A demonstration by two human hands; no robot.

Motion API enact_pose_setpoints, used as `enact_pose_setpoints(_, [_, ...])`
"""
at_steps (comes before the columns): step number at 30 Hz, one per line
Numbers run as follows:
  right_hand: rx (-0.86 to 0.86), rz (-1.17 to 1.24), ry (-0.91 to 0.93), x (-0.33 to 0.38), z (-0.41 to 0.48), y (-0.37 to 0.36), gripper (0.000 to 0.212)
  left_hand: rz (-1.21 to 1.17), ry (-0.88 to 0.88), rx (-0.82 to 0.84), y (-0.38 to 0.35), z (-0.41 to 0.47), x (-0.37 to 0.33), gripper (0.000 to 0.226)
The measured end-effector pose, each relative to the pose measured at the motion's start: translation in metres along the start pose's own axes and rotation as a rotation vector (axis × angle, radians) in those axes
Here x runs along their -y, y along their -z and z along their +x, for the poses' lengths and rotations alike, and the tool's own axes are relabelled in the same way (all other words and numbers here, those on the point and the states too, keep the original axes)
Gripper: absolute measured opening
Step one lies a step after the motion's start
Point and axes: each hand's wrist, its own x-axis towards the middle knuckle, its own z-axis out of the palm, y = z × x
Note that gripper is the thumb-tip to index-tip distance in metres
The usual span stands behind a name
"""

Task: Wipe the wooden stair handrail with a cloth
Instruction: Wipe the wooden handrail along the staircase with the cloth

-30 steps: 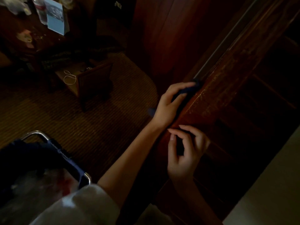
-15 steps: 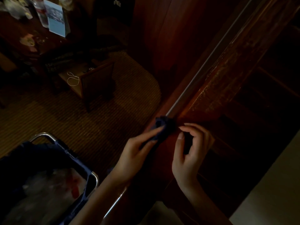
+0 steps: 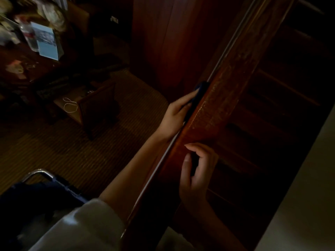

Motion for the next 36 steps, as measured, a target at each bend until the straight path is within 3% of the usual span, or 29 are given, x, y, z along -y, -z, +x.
enact_pose_setpoints(5, [0.003, 0.032, -0.002, -0.002, -0.002, -0.002, 0.027, -0.102, 0.150, -0.082, 0.018, -0.128, 0.020, 0.043])
enact_pose_setpoints(9, [-0.010, 0.049, 0.021, -0.003, -0.001, -0.004, 0.027, -0.047, 0.181, -0.124, 0.031, -0.185, 0.023, 0.059])
enact_pose_setpoints(12, [-0.011, 0.063, 0.006, -0.004, -0.001, -0.004, 0.028, -0.020, 0.185, -0.085, 0.029, -0.160, 0.021, 0.048])
enact_pose_setpoints(19, [-0.011, 0.092, 0.018, -0.006, 0.001, -0.004, 0.031, 0.048, 0.015, -0.035, 0.006, -0.037, -0.003, 0.049])
enact_pose_setpoints(25, [0.007, 0.077, 0.034, -0.008, -0.001, -0.004, 0.028, 0.076, 0.026, -0.127, 0.015, -0.065, -0.003, 0.031])
enact_pose_setpoints(31, [0.020, 0.076, 0.007, -0.008, -0.003, -0.006, 0.026, 0.101, 0.287, -0.191, 0.047, -0.126, 0.004, 0.019])
enact_pose_setpoints(36, [0.001, 0.068, 0.034, -0.010, -0.003, -0.007, 0.026, 0.113, 0.475, -0.013, 0.070, -0.135, 0.004, 0.024])
